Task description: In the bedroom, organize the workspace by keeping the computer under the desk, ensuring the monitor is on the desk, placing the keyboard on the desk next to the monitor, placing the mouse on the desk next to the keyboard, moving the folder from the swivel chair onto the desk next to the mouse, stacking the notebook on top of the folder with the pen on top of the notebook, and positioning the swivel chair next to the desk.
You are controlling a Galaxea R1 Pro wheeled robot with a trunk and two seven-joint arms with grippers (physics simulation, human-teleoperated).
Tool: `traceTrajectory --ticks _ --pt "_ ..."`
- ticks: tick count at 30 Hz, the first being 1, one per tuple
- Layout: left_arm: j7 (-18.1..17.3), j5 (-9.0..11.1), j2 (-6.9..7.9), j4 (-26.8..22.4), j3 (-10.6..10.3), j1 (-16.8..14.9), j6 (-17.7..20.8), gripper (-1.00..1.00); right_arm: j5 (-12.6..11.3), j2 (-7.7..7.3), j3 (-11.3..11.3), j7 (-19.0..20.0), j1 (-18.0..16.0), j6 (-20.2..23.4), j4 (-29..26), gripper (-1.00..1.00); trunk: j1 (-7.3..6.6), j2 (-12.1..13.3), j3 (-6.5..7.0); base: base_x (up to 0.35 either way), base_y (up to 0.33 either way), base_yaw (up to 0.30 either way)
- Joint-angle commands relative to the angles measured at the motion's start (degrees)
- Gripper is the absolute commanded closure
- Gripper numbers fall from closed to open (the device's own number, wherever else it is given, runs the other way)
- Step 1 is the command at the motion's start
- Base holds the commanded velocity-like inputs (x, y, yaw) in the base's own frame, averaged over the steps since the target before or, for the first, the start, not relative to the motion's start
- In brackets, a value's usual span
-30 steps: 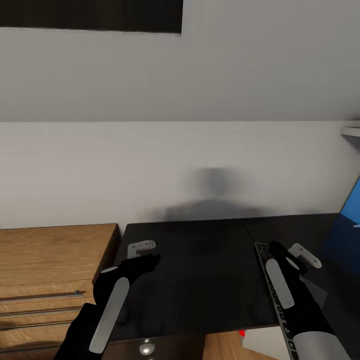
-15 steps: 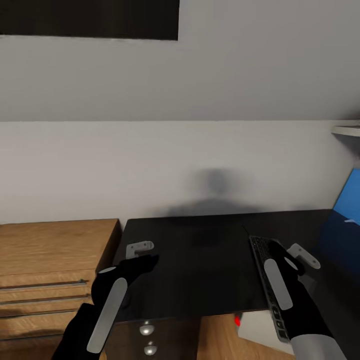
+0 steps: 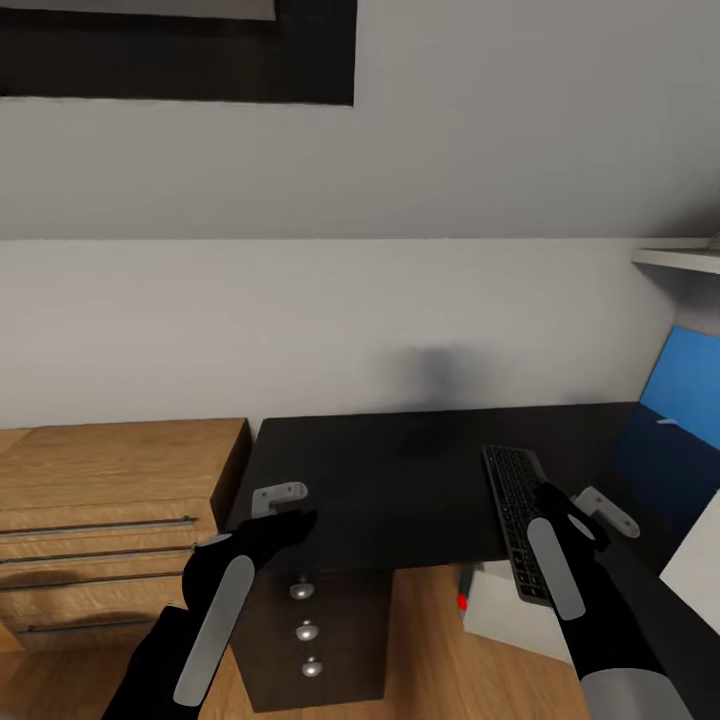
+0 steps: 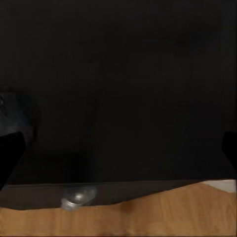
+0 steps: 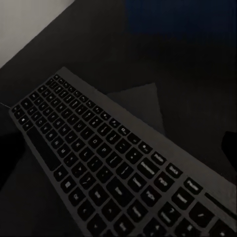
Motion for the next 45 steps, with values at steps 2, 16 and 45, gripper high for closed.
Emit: traceTrajectory --ticks 2,16,45 --pt "0.57 0.6 -0.01 -0.06 -0.05 -0.05 0.15 -1.0 -0.19 -0.02 0.02 -0.27 -0.04 0.45 -0.03 -1.0 -0.03 -0.05 -0.07 -0.334 0.0 0.0" --pt "0.51 0.74 -0.01 0.37 -0.14 1.06 0.39 -1.0 0.1 0.66 0.13 -0.11 1.78 0.29 -0.13 -1.0 -0.03 -0.05 -0.07 -0.334 0.0 0.0" --pt "0.17 0.66 5.83 11.94 -5.61 11.54 -7.71 -1.0 -9.18 2.84 17.34 0.4 4.17 -4.68 -0.37 -1.0 -0.03 -0.05 -0.07 -0.137 0.0 0.0"
